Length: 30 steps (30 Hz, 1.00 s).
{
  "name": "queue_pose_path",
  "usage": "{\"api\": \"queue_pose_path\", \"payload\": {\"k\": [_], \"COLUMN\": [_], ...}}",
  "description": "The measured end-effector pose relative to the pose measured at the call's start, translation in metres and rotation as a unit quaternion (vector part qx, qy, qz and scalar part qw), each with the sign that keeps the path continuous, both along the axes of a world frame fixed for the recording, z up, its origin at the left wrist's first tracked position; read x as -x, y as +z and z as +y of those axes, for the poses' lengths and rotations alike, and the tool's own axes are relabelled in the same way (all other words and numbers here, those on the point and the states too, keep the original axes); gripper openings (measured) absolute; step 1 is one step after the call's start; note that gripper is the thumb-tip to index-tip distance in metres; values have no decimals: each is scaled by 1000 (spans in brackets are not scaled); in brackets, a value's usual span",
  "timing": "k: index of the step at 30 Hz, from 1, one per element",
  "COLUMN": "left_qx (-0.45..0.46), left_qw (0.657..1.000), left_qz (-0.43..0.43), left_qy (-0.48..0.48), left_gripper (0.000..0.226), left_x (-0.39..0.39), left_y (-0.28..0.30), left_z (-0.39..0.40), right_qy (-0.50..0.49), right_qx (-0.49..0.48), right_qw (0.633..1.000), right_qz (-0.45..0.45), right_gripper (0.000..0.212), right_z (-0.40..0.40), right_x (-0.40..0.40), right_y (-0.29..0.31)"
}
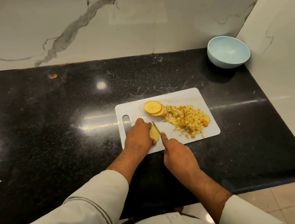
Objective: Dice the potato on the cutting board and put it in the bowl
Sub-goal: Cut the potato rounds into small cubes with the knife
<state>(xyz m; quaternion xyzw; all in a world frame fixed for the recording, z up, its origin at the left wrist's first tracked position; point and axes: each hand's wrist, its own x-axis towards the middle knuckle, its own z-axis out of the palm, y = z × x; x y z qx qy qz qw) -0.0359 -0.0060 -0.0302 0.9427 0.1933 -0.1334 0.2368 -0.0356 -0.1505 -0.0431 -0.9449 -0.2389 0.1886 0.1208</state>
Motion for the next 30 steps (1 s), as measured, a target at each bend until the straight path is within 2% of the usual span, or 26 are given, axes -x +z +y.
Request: {"api": "queue_pose_path", "payload": {"k": [6, 11, 15, 22, 26, 30], "left_qx": [-18, -44, -48, -24, -8, 2], "left_qw": [1000, 999, 999, 999, 1000, 999], "left_qz": [15, 4, -11, -21, -3, -23], "left_qy": [-5, -16, -7, 14, 23, 33], "left_gripper": [46, 29, 24, 27, 47, 53], "left_x": [-4, -5, -6, -3, -2, 2], "left_y": [2, 3, 2, -1, -5, -8], "left_z": [-6, -8, -10, -10, -8, -8], "right_qy": [28, 45, 66, 103, 122, 116], "right_qx": [4, 26, 49, 52, 55, 59], "right_qw": [999, 998, 994, 989, 988, 990], "right_qz": [-28, -45, -74, -89, -74, -52], "right_gripper": [58, 56, 55, 58, 62, 62], "right_z": [8, 15, 20, 14, -9, -31], "right_x": [-1, -5, -12, -9, 7, 26], "right_y": [2, 2, -1, -7, -8, -8]}}
